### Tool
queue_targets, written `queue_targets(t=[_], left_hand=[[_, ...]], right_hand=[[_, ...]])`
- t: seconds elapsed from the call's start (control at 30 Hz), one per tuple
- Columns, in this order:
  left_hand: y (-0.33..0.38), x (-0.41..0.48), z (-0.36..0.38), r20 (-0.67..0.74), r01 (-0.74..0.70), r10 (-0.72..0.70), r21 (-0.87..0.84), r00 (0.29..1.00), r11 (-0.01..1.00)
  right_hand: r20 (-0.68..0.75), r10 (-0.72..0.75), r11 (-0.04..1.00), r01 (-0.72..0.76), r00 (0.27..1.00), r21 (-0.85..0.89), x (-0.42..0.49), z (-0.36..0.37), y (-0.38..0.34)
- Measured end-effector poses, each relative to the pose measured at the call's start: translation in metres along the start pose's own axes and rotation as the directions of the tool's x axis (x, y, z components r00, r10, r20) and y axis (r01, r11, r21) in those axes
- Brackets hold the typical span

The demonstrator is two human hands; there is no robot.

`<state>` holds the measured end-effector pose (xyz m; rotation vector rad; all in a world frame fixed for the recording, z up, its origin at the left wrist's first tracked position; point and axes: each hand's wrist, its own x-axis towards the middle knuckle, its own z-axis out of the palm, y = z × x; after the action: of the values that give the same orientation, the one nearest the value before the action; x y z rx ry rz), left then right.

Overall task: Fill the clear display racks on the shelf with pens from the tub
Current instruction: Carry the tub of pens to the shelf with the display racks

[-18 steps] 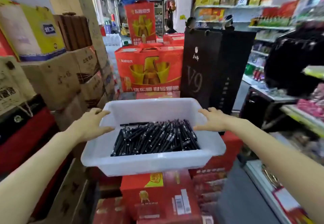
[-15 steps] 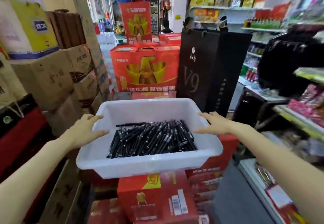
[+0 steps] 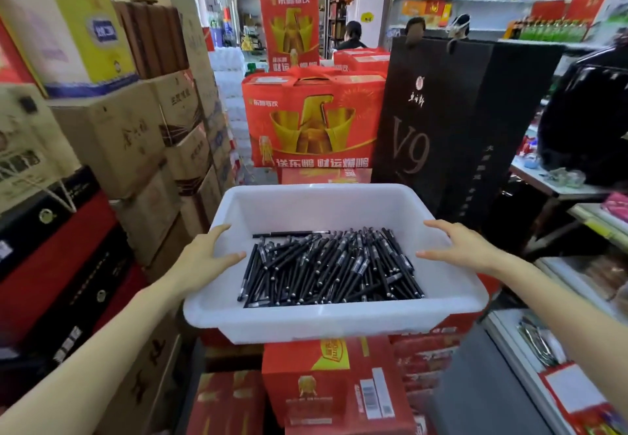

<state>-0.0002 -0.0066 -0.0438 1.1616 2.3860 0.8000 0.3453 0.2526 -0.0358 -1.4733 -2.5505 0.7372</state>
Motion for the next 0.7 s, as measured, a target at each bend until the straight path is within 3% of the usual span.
queue_targets(t=[0.33, 0.7], left_hand=[[0.009, -0.001, -0.005, -0.111, -0.007, -0.016, -0.207, 0.994, 0.978], [0.014, -0.079, -0.006, -0.149, -0.032, -0.001, -0.22, 0.989, 0.975]], right_hand=[[-0.036, 0.094, 0.965, -0.082, 0.995, 0.25, -0.006, 0.003, 0.0], [-0.112, 0.02, 0.939, 0.02, 0.993, 0.345, -0.092, 0.0, 0.02]])
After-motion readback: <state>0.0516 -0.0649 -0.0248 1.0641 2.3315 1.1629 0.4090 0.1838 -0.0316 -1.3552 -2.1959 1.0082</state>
